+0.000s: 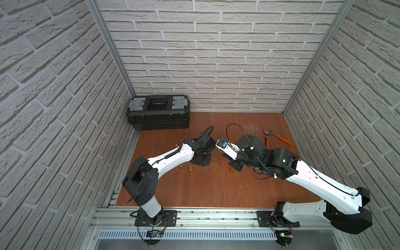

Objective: Open the lipstick cap
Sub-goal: Place the cover at the center of the board.

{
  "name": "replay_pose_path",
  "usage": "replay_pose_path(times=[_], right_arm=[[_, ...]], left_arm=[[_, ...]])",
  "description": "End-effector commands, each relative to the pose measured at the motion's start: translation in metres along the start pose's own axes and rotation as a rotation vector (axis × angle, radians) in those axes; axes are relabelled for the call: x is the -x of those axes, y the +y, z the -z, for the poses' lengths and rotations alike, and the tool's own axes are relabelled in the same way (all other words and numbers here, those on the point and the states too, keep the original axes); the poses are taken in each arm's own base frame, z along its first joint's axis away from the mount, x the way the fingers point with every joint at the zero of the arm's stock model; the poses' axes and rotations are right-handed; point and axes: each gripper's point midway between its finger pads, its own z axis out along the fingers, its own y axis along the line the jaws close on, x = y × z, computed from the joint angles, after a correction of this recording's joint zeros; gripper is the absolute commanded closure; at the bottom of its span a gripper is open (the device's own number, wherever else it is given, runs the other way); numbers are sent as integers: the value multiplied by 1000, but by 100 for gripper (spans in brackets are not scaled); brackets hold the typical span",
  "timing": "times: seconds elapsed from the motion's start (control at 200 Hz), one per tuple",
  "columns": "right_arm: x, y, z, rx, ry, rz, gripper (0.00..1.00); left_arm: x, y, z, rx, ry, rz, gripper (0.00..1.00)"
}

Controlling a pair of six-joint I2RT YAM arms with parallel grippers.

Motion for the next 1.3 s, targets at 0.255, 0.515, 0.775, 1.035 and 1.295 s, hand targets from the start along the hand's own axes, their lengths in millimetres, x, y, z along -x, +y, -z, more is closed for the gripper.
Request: replay_pose_path(times=[0.255,0.515,0.775,1.035,1.295], right_arm=[[-9,1,-11,-12,26,-19,96],[-12,5,-20,-6,40,-22,96],[-15,7,-24,-2,45,-25,96],[-14,7,-25,-2,45,-27,95],[-16,8,-24,-2,39,-36,95]], left_arm=[[-2,-6,-34,41,-10,-35,86],[-16,1,-42,77,31,-37,85],[-26,9,-44,100,51,-27,82],[-28,9,-44,94,55,-21,70],[-11,4,-15,66,14,-11,59]])
